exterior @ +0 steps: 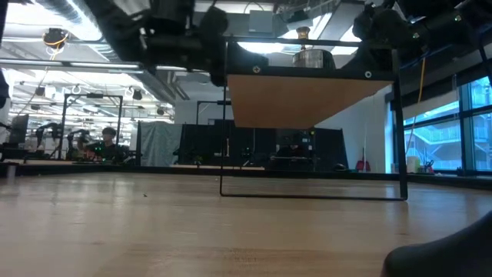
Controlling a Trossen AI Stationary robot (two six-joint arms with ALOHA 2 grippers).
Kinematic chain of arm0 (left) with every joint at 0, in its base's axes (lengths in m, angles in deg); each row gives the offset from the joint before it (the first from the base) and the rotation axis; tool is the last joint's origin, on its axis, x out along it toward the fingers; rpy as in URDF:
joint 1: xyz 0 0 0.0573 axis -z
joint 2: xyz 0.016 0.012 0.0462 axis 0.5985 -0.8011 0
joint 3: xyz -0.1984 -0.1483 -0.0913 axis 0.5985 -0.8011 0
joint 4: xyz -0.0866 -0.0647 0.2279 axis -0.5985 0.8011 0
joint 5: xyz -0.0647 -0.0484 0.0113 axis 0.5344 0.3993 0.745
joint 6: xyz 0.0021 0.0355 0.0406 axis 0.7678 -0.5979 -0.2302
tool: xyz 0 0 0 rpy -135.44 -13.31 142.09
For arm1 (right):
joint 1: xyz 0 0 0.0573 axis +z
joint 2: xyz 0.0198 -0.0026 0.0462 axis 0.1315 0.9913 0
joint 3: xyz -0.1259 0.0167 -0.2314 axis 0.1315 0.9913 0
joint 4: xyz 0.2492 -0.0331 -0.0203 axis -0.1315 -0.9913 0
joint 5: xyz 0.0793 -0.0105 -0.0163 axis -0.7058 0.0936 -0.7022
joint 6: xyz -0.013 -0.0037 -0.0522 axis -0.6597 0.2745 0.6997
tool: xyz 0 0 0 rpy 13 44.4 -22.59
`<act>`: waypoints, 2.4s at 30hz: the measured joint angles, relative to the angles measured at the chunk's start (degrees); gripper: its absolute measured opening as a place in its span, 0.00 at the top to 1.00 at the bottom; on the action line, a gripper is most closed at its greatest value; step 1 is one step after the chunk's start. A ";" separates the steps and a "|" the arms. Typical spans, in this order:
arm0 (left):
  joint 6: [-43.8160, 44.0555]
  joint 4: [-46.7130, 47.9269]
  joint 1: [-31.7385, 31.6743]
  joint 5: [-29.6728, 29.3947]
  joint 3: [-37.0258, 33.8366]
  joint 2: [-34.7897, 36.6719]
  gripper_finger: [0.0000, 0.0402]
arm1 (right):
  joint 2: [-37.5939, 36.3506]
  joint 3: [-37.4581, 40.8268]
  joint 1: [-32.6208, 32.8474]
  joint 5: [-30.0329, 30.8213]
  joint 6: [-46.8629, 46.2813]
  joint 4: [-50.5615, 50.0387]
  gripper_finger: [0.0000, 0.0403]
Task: Pick & Place candle stick holders
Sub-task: Put the brown scented candle on the shelf
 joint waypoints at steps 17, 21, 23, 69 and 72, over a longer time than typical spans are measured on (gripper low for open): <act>0.82 0.78 -0.64 3.10 7.27 -7.90 1.00 | 0.00 0.00 0.06 -0.01 0.17 -0.66 1.00; 0.61 0.09 -0.76 3.08 7.27 -7.90 1.00 | 0.00 0.00 0.05 -0.01 0.19 0.56 1.00; 0.61 0.34 -0.90 3.11 7.51 -7.90 1.00 | 0.00 0.00 0.06 -0.01 0.19 0.75 1.00; 0.01 4.90 -2.10 4.87 10.75 -7.90 1.00 | 6.88 -0.02 0.06 0.10 -1.56 9.35 1.00; 0.50 4.52 -1.95 5.52 10.82 -8.68 1.00 | 6.88 -0.02 0.06 0.10 -1.56 10.14 1.00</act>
